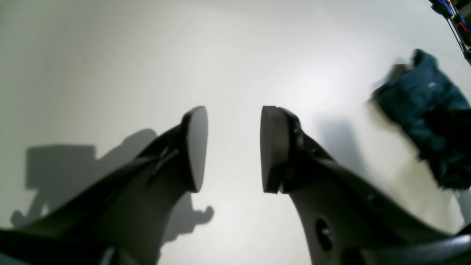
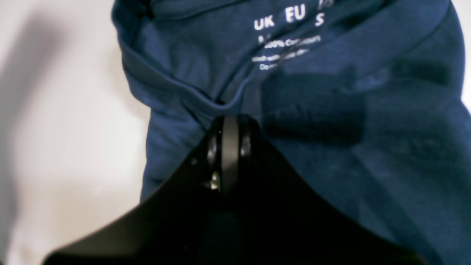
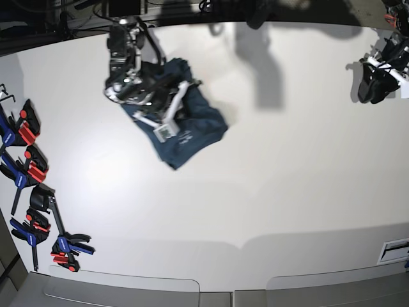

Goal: Fold the T-shirt properly
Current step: 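Carry the teal bundle with the right gripper toward the clamps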

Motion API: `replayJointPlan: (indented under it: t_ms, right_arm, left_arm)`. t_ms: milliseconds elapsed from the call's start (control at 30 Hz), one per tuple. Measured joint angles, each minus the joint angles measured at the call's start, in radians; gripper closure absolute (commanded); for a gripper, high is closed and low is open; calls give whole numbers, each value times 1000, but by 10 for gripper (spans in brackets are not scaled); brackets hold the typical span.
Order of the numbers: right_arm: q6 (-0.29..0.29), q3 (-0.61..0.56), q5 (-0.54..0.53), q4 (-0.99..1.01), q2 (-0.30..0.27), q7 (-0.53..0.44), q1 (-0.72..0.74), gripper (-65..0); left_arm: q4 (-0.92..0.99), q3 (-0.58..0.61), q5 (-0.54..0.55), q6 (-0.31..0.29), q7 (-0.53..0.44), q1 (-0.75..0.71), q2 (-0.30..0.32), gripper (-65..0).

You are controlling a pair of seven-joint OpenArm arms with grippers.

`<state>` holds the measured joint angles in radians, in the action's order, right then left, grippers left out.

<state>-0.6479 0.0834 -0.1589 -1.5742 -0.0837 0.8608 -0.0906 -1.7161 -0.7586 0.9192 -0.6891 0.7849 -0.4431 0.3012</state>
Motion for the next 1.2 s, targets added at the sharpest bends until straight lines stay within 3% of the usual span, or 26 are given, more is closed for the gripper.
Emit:
replayJointPlan:
  t_ms: [233,433,633,733,900,1000,1133,1200]
  right_arm:
    - [27,225,-29,2,-84,3,0,0]
    - [89,386,-29,3,-140,5,0,0]
    - [92,490,-34,3,-181,30,-1,0]
    - [92,519,-85,3,-195,50,-2,0]
    - [86,528,-259,3,-196,65,-1,0]
    - [-45,528,-404,3,-196,71,-1,0]
    - [-44,528,-601,3,-190,66,-1,0]
    - [-44,528,-620,3,-173,52,0,0]
  left_arm:
    - [0,0,0,0,0,0,-2,-216]
    - [0,0,0,0,0,0,-2,-215]
    - [0,0,0,0,0,0,-2,-216]
    - [0,0,0,0,0,0,-2,-216]
    - [0,0,0,0,0,0,-2,-215]
    - [0,0,0,0,0,0,-2,-215]
    - [0,0,0,0,0,0,-2,-215]
    - [0,0,0,0,0,0,-2,-215]
